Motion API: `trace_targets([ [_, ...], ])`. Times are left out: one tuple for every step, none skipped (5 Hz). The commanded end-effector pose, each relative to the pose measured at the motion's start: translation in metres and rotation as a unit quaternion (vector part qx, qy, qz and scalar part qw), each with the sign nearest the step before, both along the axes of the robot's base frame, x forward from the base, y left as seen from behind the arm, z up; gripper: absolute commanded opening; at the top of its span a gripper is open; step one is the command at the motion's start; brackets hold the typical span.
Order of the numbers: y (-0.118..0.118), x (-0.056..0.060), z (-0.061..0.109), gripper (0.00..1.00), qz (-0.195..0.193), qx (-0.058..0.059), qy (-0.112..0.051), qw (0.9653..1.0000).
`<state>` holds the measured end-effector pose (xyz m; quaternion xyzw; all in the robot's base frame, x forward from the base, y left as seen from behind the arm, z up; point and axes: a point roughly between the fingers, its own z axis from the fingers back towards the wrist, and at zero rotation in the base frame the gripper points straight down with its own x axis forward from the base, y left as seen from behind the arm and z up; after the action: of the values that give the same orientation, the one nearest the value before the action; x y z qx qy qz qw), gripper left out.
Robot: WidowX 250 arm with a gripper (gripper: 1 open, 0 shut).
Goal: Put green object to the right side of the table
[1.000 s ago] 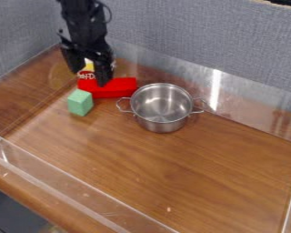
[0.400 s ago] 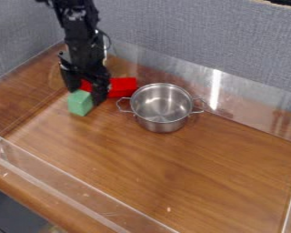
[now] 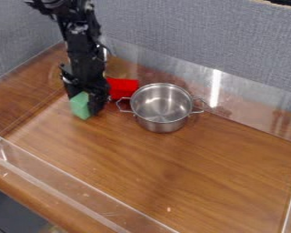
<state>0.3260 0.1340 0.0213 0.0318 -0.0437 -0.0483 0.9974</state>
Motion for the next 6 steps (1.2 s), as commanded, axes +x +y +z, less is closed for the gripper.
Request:
trace_targets([
  [0.001, 0.010, 0.028, 0.00, -0.005, 0.013, -0.037, 0.9992],
  [0.000, 0.008, 0.040, 0.00, -0.010, 0.013, -0.047, 0.9988],
  [-0.003, 0.007, 0.050, 0.00, -0.015, 0.013, -0.053, 0.9984],
  [-0.007, 0.005, 0.061, 0.00, -0.020, 0.015, -0.061, 0.9978],
  [-0.014, 0.002, 0.078, 0.00, -0.027, 0.016, -0.074, 0.9968],
  [-0.023, -0.003, 0.092, 0.00, -0.036, 0.017, -0.083, 0.9958],
])
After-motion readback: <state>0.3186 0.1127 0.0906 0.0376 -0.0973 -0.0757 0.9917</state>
